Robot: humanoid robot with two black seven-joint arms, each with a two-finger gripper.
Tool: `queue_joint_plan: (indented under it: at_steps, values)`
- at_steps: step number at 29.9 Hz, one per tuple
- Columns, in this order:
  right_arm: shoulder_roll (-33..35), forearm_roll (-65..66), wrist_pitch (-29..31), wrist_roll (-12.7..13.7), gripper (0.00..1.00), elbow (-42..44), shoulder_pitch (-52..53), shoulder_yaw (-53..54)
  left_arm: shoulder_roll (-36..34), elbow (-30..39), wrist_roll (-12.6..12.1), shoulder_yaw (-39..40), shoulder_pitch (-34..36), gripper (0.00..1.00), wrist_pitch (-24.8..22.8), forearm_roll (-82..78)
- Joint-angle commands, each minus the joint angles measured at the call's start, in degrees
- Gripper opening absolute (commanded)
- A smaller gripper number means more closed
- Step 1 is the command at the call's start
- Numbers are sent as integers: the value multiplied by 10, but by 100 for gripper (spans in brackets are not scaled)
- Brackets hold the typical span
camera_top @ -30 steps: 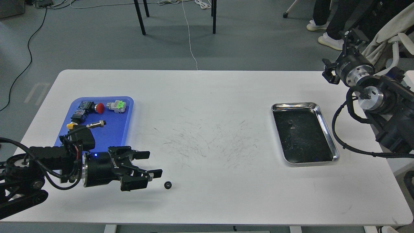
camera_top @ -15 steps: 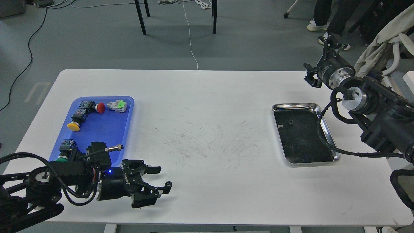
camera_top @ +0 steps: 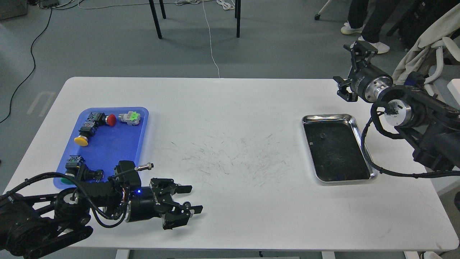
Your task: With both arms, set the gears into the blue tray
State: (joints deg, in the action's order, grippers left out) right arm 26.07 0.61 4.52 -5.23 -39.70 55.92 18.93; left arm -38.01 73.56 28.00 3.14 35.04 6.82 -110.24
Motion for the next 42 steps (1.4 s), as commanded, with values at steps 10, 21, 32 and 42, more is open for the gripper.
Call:
queue_joint_plan:
  at_steps: [10,21,32,42]
  values:
    - [69,0,3,0,97,-68,-6,-31,4,-7,0,2,-27,76,7,1]
    - [103,4,14,-3,97,-93,-15,-74,34,-44,0,4,-33,76,22,2]
    - [104,6,13,-8,97,-87,-42,-73,39,-51,0,3,-56,72,34,-1]
    - [96,6,12,-11,97,-84,-42,-73,14,-49,0,0,-62,71,43,-1]
